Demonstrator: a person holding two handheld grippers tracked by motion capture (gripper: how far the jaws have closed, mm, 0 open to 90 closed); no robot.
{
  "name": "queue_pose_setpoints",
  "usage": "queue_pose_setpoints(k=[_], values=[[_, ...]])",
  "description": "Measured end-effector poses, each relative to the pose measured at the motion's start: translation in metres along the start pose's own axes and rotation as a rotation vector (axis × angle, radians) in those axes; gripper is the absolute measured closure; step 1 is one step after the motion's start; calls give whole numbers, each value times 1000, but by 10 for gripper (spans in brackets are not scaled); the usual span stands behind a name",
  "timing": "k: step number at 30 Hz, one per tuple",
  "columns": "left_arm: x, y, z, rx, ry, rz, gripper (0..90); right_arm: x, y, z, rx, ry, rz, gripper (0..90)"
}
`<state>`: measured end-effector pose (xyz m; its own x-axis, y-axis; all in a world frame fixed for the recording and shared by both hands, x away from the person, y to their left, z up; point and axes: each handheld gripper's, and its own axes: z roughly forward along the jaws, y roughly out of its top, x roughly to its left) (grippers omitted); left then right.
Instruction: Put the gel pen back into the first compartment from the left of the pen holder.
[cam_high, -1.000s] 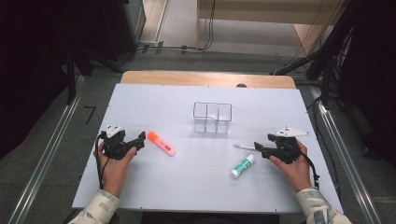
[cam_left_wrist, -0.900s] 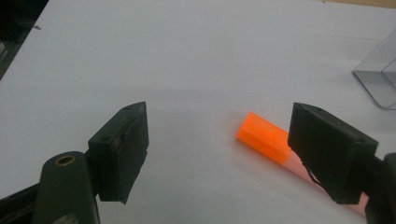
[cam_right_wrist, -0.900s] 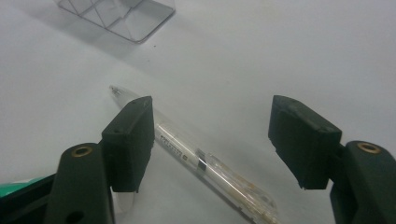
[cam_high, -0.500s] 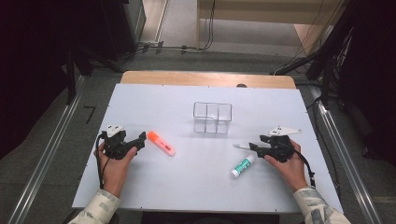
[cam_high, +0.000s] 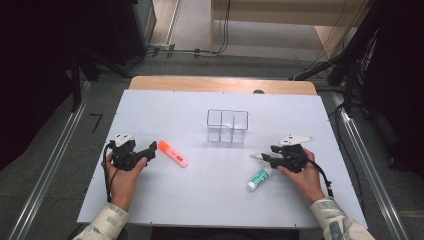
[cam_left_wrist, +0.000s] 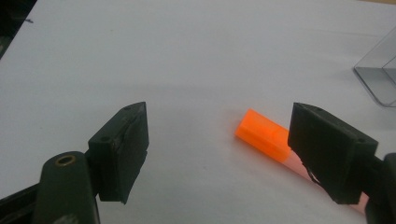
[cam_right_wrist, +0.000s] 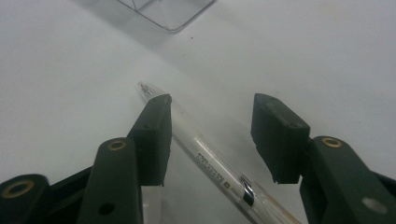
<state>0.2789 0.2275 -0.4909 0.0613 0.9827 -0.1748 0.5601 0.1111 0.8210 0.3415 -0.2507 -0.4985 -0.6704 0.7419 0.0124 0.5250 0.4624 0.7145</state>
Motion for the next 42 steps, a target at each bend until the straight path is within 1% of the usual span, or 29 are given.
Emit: queue_pose_setpoints(k=[1, 2, 5, 6, 10, 12, 16, 17, 18, 19, 20, 22, 24, 28, 31, 32, 35, 36, 42], values=[[0, 0, 0, -1, 0, 0, 214, 1, 1, 1, 2, 1, -5, 493], [0, 0, 0, 0, 0, 0, 214, 1, 1, 2, 10, 9, -17, 524], [0, 0, 0, 1, -1, -1, 214, 2, 2, 4, 16, 19, -31, 554], [0, 0, 0, 1, -1, -2, 214, 2, 2, 4, 16, 19, -31, 554], [0, 0, 0, 3, -2, -1, 214, 1, 3, 8, 33, 44, -53, 576], [0, 0, 0, 4, -3, 0, 214, 1, 3, 9, 37, 47, -53, 580], [0, 0, 0, 4, -3, 0, 214, -1, 3, 9, 36, 69, -57, 596], [0, 0, 0, 5, -4, 0, 214, -1, 4, 10, 48, 75, -65, 598], [0, 0, 0, 6, -4, -1, 214, -2, 5, 10, 48, 80, -81, 616], [0, 0, 0, 6, -4, -1, 214, -2, 5, 10, 48, 80, -81, 616], [0, 0, 0, 6, -4, -1, 214, -2, 6, 11, 59, 95, -87, 635], [1, 0, 0, 4, -4, -2, 214, -2, 6, 11, 61, 98, -92, 646], [1, 0, 0, 7, -2, -2, 214, -3, 7, 12, 68, 121, -105, 682], [1, 0, 0, 7, -4, -3, 215, -4, 8, 12, 68, 139, -127, 717], [1, 0, 0, 8, -7, -3, 215, -4, 8, 13, 68, 138, -137, 731], [1, 0, 0, 4, -7, -6, 215, -3, 8, 13, 65, 131, -151, 746], [1, 0, 0, 4, -8, -7, 215, -3, 8, 13, 65, 126, -156, 764], [1, 0, 0, 4, -9, -7, 215, -3, 8, 13, 65, 111, -163, 782], [2, 0, 0, 3, -9, -11, 215, -3, 8, 12, 68, 99, -168, 788]])
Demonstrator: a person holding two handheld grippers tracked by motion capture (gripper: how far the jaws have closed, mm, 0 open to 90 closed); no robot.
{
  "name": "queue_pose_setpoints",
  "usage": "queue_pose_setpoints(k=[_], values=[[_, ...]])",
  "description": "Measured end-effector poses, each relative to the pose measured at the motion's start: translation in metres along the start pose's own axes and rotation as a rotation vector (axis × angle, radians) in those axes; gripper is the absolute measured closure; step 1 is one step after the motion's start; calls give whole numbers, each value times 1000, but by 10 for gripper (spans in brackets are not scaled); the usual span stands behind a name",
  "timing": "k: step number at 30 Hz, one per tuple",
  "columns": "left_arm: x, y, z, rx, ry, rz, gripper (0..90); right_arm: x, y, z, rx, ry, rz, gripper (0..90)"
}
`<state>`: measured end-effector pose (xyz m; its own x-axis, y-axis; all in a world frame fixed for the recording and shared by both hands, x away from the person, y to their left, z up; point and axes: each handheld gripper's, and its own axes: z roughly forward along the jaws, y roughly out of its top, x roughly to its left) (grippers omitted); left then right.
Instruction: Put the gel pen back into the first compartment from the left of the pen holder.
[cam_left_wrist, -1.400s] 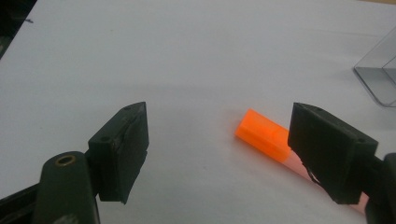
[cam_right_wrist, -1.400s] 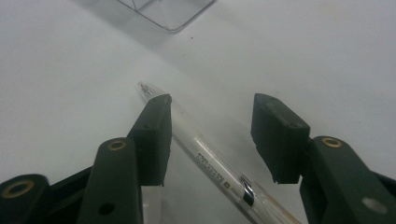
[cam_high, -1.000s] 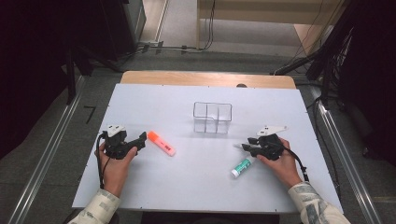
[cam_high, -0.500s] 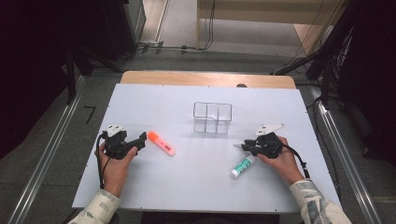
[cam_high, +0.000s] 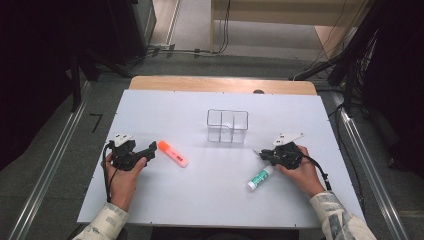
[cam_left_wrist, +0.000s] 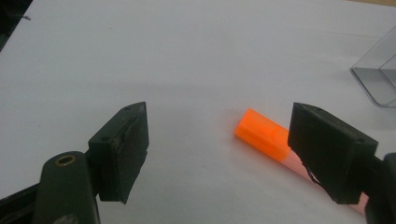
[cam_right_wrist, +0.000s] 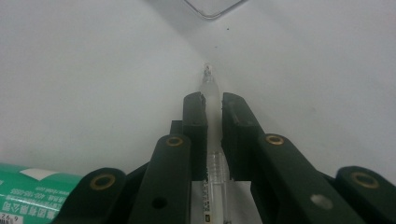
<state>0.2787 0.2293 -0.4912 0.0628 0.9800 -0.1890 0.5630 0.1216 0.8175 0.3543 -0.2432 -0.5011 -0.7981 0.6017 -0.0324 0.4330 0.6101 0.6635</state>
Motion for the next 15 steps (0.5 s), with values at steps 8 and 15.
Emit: queue_pose_setpoints(k=[8, 15], values=[[1, 0, -1, 1, 0, -2, 215, -2, -1, -2, 8, -32, 19, 791], [1, 0, -1, 1, -3, -6, 215, -8, -1, -10, -19, -64, 71, 792]])
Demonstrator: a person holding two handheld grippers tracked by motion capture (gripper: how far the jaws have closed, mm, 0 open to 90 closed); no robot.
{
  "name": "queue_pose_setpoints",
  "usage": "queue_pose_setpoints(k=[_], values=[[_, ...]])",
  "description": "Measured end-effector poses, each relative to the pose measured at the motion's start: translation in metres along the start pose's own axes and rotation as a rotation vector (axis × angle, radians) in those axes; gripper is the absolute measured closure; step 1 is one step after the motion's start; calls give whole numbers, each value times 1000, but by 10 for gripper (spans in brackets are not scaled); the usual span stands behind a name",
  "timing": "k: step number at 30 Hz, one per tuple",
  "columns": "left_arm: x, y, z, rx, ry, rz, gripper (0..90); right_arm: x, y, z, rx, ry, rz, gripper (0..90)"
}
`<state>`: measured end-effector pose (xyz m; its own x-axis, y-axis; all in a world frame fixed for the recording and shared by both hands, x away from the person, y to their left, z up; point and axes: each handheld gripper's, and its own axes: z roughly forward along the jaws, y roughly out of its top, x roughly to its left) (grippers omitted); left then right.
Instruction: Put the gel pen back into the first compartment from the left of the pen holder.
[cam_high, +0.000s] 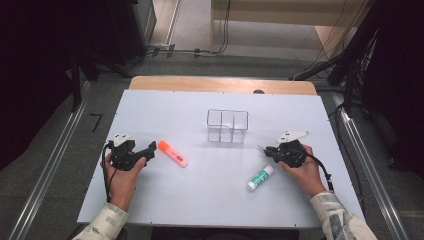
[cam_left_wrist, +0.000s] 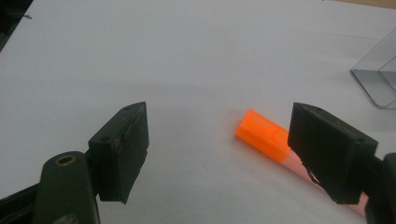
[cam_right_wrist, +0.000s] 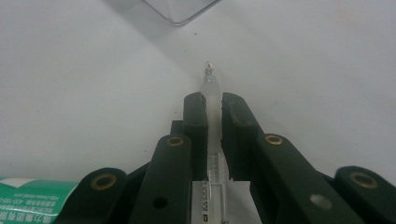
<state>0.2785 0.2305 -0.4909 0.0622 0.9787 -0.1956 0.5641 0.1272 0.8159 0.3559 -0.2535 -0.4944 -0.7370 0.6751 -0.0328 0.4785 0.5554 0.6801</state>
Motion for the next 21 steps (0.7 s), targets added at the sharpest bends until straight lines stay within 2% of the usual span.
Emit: queue_pose_setpoints(k=[6, 13, 21], values=[[1, 0, 0, 1, 2, -6, 215, -2, 1, -5, -19, -18, 25, 792], [1, 0, 0, 0, 1, -10, 215, -3, 2, -9, -45, -31, 31, 793], [1, 0, 0, 1, 2, -10, 215, -3, 4, -15, -74, -26, 46, 793]])
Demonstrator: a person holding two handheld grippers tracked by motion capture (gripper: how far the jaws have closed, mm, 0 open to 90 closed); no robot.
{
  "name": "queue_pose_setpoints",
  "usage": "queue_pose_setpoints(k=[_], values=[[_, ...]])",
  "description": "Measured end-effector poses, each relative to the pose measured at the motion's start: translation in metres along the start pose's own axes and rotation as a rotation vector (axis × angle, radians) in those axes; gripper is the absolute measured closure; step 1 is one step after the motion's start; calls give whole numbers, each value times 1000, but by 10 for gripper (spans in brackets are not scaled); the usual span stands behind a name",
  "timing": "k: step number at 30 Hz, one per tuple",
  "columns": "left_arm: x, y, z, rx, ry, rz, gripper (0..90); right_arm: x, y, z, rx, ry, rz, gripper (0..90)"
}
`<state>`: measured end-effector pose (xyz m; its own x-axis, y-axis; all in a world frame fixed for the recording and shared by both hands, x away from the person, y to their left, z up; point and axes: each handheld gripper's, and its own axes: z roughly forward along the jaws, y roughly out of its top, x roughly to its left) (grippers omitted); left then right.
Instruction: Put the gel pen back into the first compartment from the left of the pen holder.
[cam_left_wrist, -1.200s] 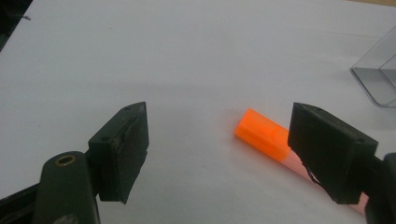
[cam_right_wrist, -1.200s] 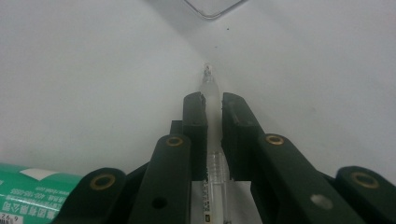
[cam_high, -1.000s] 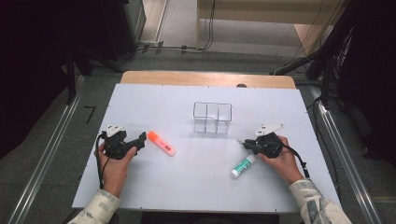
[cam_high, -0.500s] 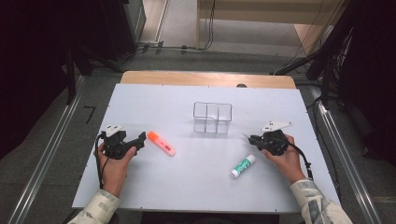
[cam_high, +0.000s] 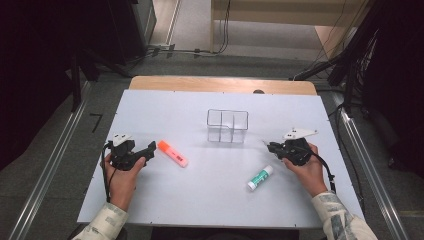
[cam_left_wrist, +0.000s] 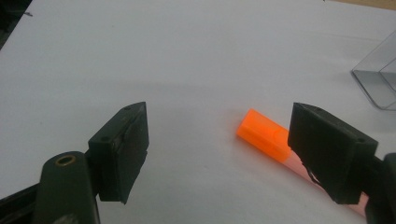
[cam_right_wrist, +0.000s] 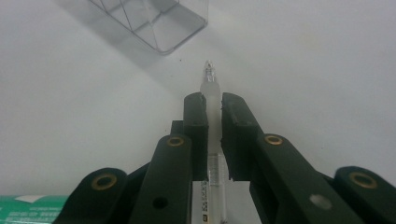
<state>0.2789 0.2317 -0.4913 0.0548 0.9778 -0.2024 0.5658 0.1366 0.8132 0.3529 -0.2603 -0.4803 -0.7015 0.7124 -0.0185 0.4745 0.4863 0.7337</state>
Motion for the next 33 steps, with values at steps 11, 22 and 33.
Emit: queue_pose_setpoints(k=[11, 22, 33], values=[[0, 0, 1, 4, 0, -1, 215, 3, 18, -17, -75, 7, 24, 793], [1, 0, 0, 3, -1, -4, 215, 19, 40, -17, -118, 28, -5, 792], [0, -1, 0, 4, 4, -2, 214, 31, 57, -17, -163, 51, -14, 792]])
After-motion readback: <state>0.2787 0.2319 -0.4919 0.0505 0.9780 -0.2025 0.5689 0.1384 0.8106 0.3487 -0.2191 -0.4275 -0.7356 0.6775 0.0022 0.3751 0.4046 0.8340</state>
